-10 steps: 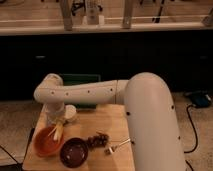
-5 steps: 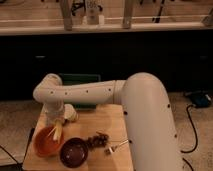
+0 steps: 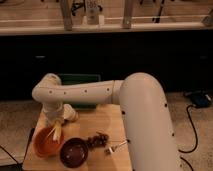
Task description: Place banana in red bowl
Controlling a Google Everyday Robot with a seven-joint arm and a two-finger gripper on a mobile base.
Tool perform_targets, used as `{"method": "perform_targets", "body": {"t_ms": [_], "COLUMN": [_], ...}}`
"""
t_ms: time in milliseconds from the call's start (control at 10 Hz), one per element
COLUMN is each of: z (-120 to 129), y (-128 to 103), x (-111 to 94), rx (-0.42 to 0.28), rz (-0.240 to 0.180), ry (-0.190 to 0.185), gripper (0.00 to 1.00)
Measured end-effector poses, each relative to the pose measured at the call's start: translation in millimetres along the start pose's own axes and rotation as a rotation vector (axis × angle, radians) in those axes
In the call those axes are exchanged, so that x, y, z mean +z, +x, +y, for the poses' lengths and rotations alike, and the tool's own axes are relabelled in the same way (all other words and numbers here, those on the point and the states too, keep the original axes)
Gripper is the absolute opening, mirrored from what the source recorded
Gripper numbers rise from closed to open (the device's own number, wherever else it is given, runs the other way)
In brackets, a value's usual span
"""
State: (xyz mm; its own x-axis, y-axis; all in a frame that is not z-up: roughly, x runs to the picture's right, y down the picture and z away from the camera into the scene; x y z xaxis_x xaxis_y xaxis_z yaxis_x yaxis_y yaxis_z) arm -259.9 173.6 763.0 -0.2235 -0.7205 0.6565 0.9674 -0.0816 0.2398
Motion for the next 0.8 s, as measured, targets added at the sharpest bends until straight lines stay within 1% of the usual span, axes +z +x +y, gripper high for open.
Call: {"method": "perform_targets", "body": {"t_ms": [100, 300, 400, 500, 600, 800], "z": [0.0, -2.3, -2.4, -2.7, -2.6, -5.4], "y": [0.1, -0.1, -0.4, -0.1, 0.3, 0.8], "x": [0.5, 0.7, 1.2, 1.0, 1.3, 1.9], "rx": [-0.005, -0.018, -0.022, -0.027, -0.032, -0.043], "rz": [-0.002, -0.007, -0.009, -0.01, -0.013, -0.017], "ry": [0.0, 0.001, 0.001, 0.002, 0.001, 0.004], "gripper": [0.13, 0.31, 0.36, 0.44, 0.48, 0.48]}}
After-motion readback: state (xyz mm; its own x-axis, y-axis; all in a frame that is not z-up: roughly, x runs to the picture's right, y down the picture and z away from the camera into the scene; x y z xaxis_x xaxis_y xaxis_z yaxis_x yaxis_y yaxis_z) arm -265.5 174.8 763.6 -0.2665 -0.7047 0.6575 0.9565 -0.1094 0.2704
